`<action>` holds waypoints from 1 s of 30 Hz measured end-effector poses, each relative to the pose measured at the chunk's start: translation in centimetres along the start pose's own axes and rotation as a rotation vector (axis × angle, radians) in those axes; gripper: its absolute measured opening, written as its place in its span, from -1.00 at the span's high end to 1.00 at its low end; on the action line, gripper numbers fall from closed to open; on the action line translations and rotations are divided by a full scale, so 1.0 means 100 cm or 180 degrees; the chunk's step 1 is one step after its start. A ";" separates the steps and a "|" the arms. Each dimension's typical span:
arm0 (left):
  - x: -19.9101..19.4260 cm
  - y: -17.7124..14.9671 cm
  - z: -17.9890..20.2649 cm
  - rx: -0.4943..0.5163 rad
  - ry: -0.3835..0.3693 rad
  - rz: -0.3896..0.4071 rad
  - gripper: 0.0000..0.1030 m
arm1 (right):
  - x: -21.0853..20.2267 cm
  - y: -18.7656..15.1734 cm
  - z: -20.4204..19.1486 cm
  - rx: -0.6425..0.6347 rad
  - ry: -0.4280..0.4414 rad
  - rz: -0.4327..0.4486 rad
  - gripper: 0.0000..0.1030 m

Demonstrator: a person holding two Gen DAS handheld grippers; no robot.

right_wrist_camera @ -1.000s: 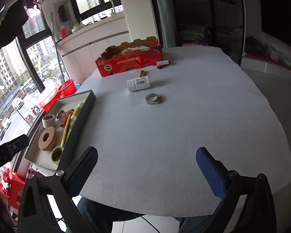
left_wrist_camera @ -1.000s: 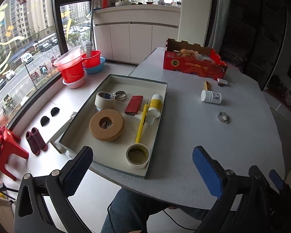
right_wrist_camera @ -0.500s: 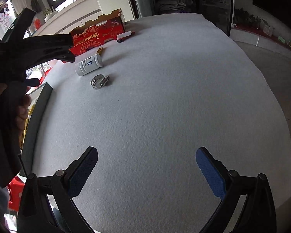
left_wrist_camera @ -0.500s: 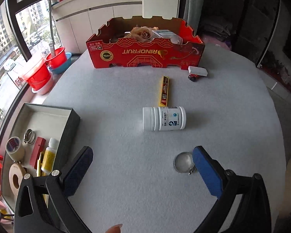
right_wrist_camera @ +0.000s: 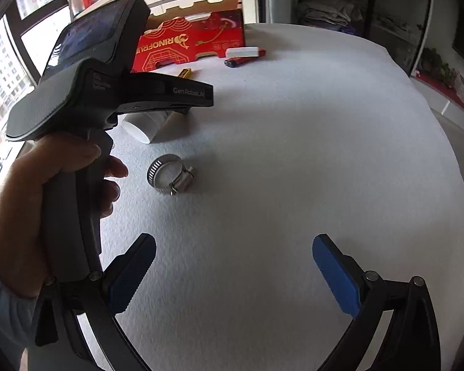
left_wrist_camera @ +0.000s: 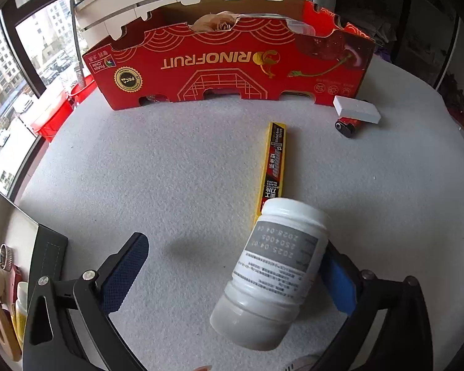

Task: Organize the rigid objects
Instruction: 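Grasp the white bottle with the left tool while the right tool grasps the metal hose clamp, then carry the white bottle and hose clamp over the tray with both tools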

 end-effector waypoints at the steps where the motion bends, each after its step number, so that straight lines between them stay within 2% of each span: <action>1: 0.004 0.004 0.000 0.0023 -0.0065 0.0009 -1.00 | 0.006 0.006 -0.003 -0.0052 0.0040 -0.0003 -0.97; 3: 0.009 0.006 -0.004 0.0002 -0.0227 -0.0043 -1.00 | 0.014 0.017 -0.009 -0.0084 0.0187 0.0057 -0.98; 6: 0.014 0.012 -0.005 0.0139 -0.0279 -0.0081 -1.00 | 0.016 0.032 -0.020 -0.0280 0.0319 0.0248 -0.98; 10: 0.015 0.014 -0.006 0.0308 -0.0358 -0.0154 -1.00 | 0.027 0.040 -0.030 -0.0522 0.0489 0.0243 -0.98; 14: 0.011 0.015 -0.009 0.0418 -0.0429 -0.0166 -0.95 | 0.036 0.042 -0.036 -0.0800 0.0283 0.0221 -0.98; 16: 0.006 0.014 -0.009 0.0489 -0.0472 -0.0101 -0.73 | 0.042 0.044 -0.044 -0.0995 0.0095 0.0146 -0.98; 17: 0.004 0.013 -0.010 0.0523 -0.0508 -0.0082 -0.67 | 0.043 0.047 -0.045 -0.0983 0.0117 0.0158 -0.97; 19: -0.004 0.011 -0.010 0.0587 -0.0555 -0.0027 -0.18 | 0.042 0.047 -0.042 -0.0894 0.0075 0.0123 -0.75; 20: -0.006 0.010 -0.010 0.0628 -0.0587 -0.0023 -0.04 | 0.041 0.048 -0.041 -0.0868 0.0066 0.0141 -0.37; 21: -0.007 0.011 -0.009 0.0653 -0.0598 -0.0030 0.10 | 0.037 0.049 -0.041 -0.0861 0.0063 0.0188 -0.06; 22: -0.008 0.012 -0.007 0.0649 -0.0603 -0.0056 0.12 | 0.035 0.049 -0.040 -0.0852 0.0079 0.0200 0.29; 25: -0.013 0.010 -0.011 0.0581 -0.0648 -0.0116 0.15 | 0.029 0.046 -0.032 -0.0666 0.0174 0.0129 0.31; 28: -0.027 -0.007 -0.017 0.0513 -0.0729 -0.0116 0.15 | 0.019 0.036 -0.017 -0.0325 0.0382 0.0114 0.31; 30: -0.041 -0.019 -0.022 0.0484 -0.0789 -0.0105 0.16 | 0.010 0.028 -0.008 -0.0163 0.0411 0.0101 0.31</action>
Point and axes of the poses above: each gripper's, at about its wrist camera, not at the fingertips, and x roughly the way its jaws point, z to its right, y to its top, the point moved 6 cm from there along x, roughly the way its jaws point, and after that the axes turned 12 degrees about -x, right-handed, at the moved point
